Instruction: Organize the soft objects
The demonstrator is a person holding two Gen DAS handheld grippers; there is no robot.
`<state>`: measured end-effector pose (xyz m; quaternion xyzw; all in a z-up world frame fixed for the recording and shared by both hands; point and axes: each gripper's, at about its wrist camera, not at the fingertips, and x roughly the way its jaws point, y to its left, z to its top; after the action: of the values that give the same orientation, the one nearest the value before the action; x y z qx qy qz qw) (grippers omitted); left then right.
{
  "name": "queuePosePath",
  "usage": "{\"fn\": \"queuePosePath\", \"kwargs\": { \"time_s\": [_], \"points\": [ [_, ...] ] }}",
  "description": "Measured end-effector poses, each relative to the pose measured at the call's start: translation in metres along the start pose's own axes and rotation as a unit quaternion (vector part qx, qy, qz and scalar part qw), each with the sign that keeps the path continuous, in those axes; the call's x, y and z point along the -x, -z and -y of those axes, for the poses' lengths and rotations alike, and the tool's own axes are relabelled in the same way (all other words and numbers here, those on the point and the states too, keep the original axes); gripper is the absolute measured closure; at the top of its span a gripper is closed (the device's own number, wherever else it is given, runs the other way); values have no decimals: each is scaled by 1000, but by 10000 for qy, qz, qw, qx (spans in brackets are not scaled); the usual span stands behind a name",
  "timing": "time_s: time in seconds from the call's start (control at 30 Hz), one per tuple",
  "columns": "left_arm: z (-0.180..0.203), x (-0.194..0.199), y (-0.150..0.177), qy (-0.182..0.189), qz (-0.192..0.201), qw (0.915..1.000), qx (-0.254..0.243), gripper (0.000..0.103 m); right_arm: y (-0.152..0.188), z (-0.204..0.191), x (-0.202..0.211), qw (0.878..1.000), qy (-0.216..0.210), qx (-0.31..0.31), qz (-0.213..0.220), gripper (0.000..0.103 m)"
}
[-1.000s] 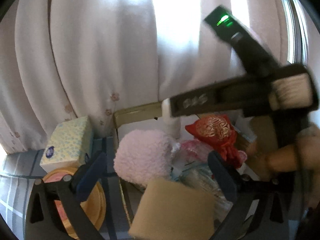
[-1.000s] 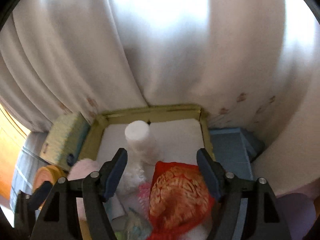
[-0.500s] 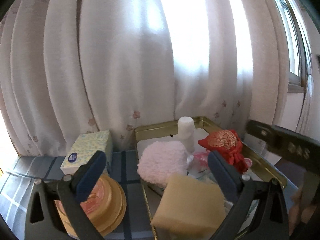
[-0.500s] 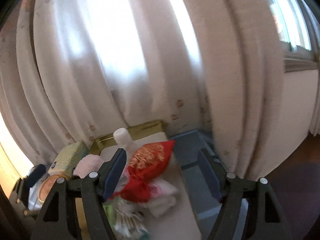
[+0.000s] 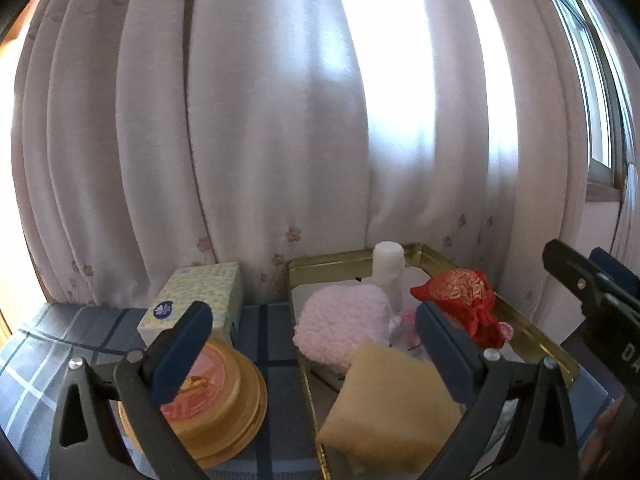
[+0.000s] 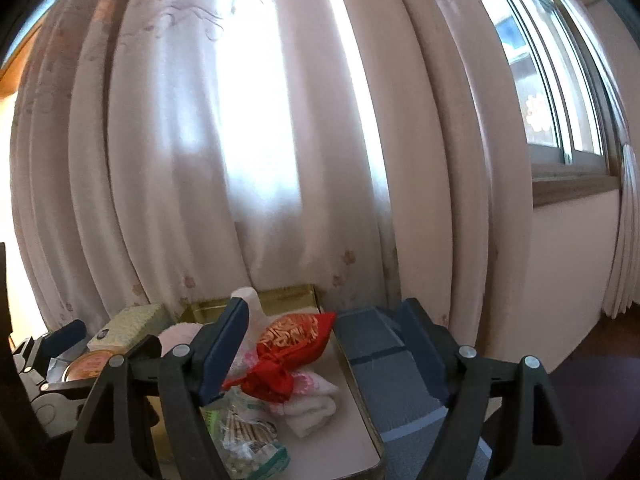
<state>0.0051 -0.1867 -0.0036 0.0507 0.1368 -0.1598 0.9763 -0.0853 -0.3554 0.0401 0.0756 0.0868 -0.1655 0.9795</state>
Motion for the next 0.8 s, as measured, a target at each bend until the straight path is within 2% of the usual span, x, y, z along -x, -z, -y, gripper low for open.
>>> {"fn": "queuePosePath", "kwargs": {
  "time_s": [0.4,0.47,0.8],
  "points": [
    [-5,29,5,-174,301,9991,249,0,1,-22,33,9960,123,450,762,21],
    [-4,32,6,-195,342,9989,251,0,1,-25,35,9951,143,533,820,16],
    [-1,37,6,-255,513,9982,172,0,2,-18,41,9943,171,366,990,14]
  ]
}}
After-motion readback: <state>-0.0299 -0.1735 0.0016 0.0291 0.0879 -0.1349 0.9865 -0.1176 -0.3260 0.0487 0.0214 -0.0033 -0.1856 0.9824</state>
